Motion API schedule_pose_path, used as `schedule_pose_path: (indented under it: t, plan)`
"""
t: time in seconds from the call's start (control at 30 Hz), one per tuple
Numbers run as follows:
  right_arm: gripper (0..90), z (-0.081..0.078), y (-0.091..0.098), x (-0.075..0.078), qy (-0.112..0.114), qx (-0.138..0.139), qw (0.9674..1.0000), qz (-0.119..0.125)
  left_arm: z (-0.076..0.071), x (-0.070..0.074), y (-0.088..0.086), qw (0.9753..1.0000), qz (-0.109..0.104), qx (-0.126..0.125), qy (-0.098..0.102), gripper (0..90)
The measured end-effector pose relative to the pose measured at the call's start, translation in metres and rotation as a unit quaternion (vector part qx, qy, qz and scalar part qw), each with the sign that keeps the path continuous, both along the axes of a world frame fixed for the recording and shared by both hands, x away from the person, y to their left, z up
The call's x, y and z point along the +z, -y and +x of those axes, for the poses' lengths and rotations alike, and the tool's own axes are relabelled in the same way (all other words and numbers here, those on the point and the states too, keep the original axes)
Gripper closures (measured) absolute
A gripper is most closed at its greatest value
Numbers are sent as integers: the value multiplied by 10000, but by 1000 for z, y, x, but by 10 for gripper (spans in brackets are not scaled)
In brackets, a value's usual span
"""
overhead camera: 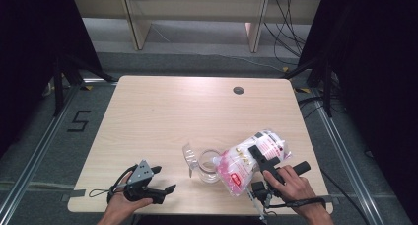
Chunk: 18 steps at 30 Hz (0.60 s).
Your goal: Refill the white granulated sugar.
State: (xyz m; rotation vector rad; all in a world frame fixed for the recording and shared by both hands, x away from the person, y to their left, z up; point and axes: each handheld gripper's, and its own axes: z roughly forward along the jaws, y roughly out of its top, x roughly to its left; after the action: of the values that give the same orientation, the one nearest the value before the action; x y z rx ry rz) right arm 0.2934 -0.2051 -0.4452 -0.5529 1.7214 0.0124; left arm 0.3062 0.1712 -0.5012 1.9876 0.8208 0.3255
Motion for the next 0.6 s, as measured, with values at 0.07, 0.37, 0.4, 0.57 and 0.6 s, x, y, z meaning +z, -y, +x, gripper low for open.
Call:
schedule_pose_path:
  t: [0.07, 0.37, 0.4, 0.57, 0.6]
  plan:
    - [456, -1, -1, 0, 50, 12, 10000, -12, -1, -1, 2, 10000, -57, 52, -22, 168]
    - [462, -1, -5, 3, 126, 88, 9996, -242, -1, -1, 3, 10000, 12, 18, 30, 168]
    - [462, -1, -4, 2, 153, 74, 9997, -187, -2, 0, 3, 10000, 2, 35, 16, 168]
    - [465, 0, -3, 2, 185, 48, 9993, -314, -1, -1, 4, 10000, -30, 15, 12, 168]
    - [466, -1, -3, 3, 217, 53, 9990, -383, -1, -1, 3, 10000, -2, 9, 6, 168]
